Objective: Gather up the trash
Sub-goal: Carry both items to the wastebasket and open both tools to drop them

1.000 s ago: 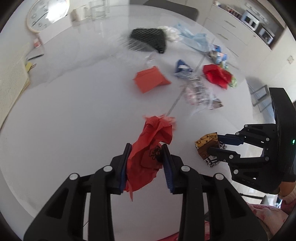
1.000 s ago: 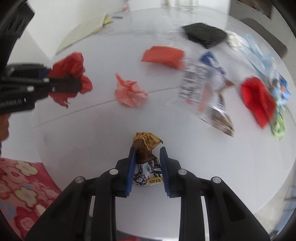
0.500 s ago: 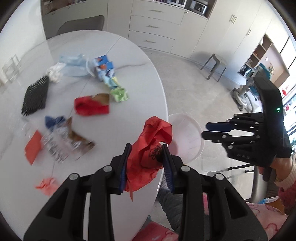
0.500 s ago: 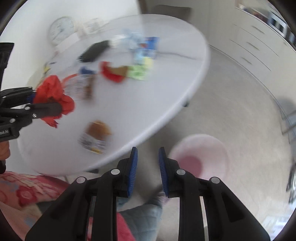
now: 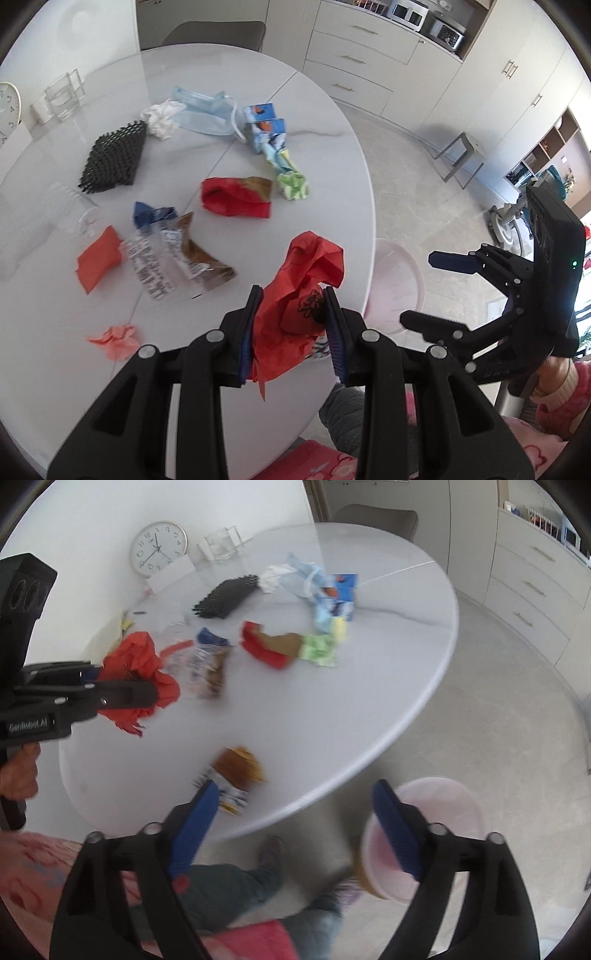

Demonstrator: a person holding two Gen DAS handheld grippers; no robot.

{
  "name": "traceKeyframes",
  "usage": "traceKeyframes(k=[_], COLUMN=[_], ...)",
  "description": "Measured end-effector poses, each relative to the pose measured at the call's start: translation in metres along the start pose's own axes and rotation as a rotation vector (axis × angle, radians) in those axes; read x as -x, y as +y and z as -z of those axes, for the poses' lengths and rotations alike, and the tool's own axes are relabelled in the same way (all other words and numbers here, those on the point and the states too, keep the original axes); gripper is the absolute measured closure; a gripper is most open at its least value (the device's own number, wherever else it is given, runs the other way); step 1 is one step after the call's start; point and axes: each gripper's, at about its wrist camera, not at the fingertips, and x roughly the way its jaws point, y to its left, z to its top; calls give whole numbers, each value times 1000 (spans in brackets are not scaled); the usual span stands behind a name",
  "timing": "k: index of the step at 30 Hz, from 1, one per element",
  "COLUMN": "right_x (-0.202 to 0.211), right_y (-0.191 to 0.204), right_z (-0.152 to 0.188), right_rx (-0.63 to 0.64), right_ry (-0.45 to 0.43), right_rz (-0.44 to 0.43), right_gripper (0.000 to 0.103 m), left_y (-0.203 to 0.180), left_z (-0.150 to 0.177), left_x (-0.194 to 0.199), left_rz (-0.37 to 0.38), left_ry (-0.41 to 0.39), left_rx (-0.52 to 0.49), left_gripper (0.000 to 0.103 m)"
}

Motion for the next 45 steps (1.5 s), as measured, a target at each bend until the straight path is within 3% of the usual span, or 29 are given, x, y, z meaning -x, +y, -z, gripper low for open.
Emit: traceKeyframes(k=[10, 12, 17, 19, 22, 24, 31, 35, 39, 42, 45], right_x=[-58, -66, -84, -89, -89, -89, -71, -36, -17, -23, -40], right_y=[61, 63, 60, 58, 58, 57, 50, 15, -51, -90, -129], right_z=[-6, -6, -4, -3, -2, -1, -2, 3, 25, 41, 59], right_rx=[-192, -226, -292, -304, -300, -308, -325, -385, -470, -507, -545], right_ry=[53, 64, 114, 125, 126, 132, 101, 49, 60, 94, 146], right_rz=[151, 173, 227, 236, 245, 234, 196, 282, 411, 451, 448], right_gripper=[11, 17, 47, 54, 55, 69, 69, 69, 69, 69, 60], left_y=[50, 56, 68, 71, 75, 77, 83, 79, 68, 52, 33], left_z=[14, 15, 20, 21, 23, 25, 25, 25, 23, 20, 17], left_x=[8, 6, 2, 1, 0, 0, 1, 5, 5, 5, 3], left_rz=[29, 39, 58, 60, 69, 74, 77, 77, 84, 84, 76], left_ry=[19, 27, 40, 43, 50, 52, 49, 42, 42, 40, 41], left_rx=[-59, -71, -98, -107, -113, -118, -110, -117, -139, -167, -198], left_gripper=[71, 71, 71, 71, 71, 70, 70, 70, 71, 70, 70])
